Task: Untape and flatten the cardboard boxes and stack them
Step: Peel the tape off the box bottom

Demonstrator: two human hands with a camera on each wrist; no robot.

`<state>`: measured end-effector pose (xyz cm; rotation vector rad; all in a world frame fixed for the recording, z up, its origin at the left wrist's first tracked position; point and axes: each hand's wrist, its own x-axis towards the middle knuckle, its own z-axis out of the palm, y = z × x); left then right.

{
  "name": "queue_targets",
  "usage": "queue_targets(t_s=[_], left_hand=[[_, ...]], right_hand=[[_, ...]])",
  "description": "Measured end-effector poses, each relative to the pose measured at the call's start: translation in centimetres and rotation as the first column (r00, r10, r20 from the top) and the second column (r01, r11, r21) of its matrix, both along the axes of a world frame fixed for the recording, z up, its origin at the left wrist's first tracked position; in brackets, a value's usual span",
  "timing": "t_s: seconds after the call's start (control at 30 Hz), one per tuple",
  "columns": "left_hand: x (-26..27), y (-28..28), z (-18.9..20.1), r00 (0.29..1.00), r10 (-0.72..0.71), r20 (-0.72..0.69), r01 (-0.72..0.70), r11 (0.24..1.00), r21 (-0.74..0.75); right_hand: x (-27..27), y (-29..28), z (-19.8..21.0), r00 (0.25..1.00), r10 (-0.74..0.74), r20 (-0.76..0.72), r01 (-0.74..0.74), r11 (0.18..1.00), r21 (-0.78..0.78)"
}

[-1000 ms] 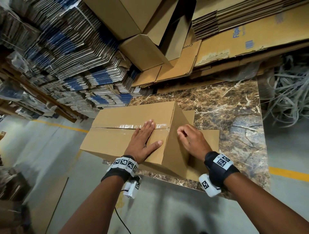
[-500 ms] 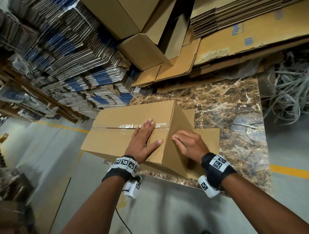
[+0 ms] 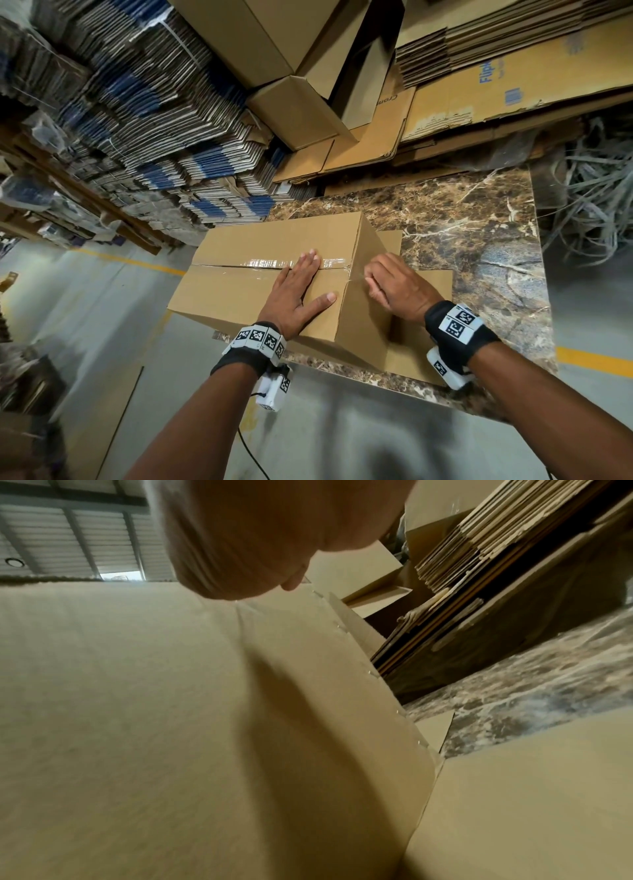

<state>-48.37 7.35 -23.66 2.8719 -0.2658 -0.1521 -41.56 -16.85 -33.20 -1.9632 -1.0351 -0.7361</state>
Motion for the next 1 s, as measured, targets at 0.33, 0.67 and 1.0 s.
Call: queue_targets(t_s=[0.33,0.67,1.0], left_hand=[[-0.1,0.0,-0.2,0.999,0.004,0.035,-0.004,1.000,-0.003],[-0.2,0.0,-0.5,0.999,0.000,0.050,-0.002,0.999,0.034],[-0.1,-0.1,-0.2,0.999,0.011,0.031,-0.012,0.999,0.030]], right_hand=[[-2.4,-1.0,-0.3,0.673,0.149,-0.724,0.155,0.929,0.336],[-2.1,-0.2,2.9,-0.060,0.562,-0.825,0.241,0.810,0.535],[-2.3,1.7,4.3,-0.137,0.618,-0.774,0.386,0.753,0.533]])
